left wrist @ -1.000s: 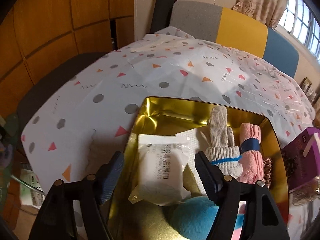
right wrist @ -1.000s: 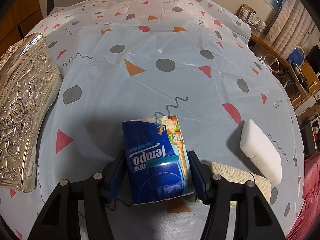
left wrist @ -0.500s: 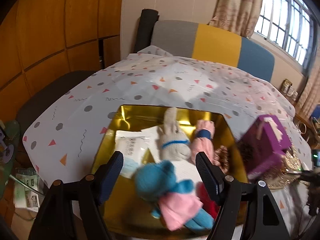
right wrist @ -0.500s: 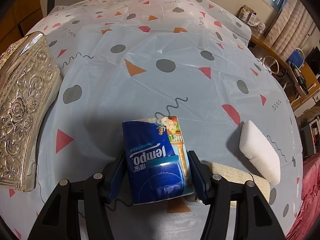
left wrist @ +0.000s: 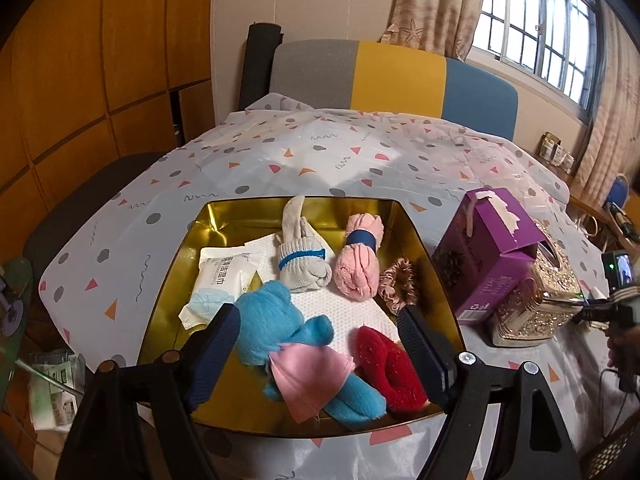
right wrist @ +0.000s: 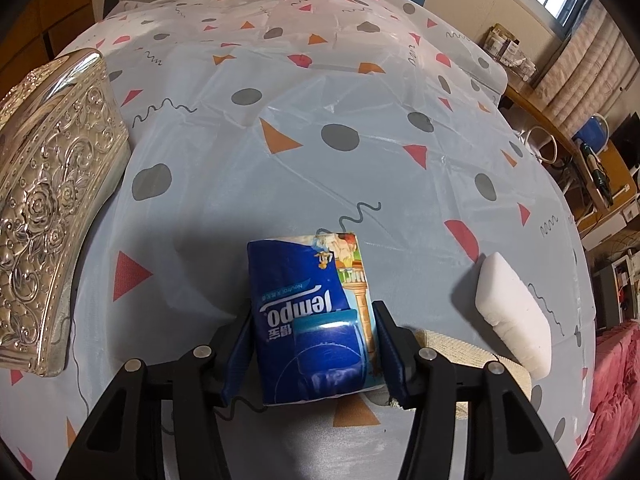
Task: Organize soft objects
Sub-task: 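Open the left tool to drop the wipes pack into the tray, then carry the Tempo tissue pack into the gold tray and open the right tool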
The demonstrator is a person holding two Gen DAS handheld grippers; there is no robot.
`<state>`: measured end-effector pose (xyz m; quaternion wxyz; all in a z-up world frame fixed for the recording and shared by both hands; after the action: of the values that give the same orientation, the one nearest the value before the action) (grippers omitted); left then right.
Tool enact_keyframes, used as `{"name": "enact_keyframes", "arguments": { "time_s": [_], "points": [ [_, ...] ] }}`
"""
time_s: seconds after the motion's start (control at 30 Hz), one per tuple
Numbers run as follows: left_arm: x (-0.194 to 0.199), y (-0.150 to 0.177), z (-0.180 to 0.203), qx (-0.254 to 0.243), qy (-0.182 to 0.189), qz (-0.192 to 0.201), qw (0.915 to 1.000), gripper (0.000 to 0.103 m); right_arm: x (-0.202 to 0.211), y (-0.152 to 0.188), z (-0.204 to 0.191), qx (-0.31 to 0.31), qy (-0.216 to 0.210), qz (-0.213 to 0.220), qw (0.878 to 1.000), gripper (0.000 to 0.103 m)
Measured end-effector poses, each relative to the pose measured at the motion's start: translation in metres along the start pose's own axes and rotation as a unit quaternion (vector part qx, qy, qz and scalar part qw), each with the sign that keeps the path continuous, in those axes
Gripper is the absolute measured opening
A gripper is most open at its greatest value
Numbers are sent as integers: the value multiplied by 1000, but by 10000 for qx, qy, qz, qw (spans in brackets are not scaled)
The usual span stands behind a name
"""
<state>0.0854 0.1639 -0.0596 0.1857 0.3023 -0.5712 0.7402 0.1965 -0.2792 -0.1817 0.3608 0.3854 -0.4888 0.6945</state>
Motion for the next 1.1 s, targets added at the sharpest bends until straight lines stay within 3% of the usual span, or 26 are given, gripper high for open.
{"name": "enact_keyframes", "arguments": {
  "time_s": [0.3,0.53,0.63,0.77,0.9,1.1],
  "points": [
    [1,3,-13,-2,51,63,10000,82,18,2,4,-556,150,-87,9983,55],
    [-3,0,-30,268,126,98,9995,82,111,-17,9,-872,196,1002,9910,55],
    [-2,-3,-35,364,142,147,9991,82,157,-36,-9,-712,-54,1491,9862,55],
    [0,-7,-44,481,118,198,9986,82,204,-64,-72,104,-434,2012,9785,55],
    [4,-16,-56,647,25,325,9974,82,239,-89,-158,1070,-989,2450,9585,55],
    [11,-23,-79,860,-187,452,9951,82,248,-99,-280,2041,-1750,2414,9324,55]
  ]
}}
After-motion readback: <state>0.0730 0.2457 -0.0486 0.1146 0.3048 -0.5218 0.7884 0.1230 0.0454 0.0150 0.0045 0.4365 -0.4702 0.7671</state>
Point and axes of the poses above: each gripper's, at about its wrist camera, not at the fingertips, and x roughly against the way its jaws point, z to its right, y to its underside, the point moved 8 cm from there along -x, roughly the way its jaws point, and after that the axes turned 9 degrees about x, right-handed, at the moved point
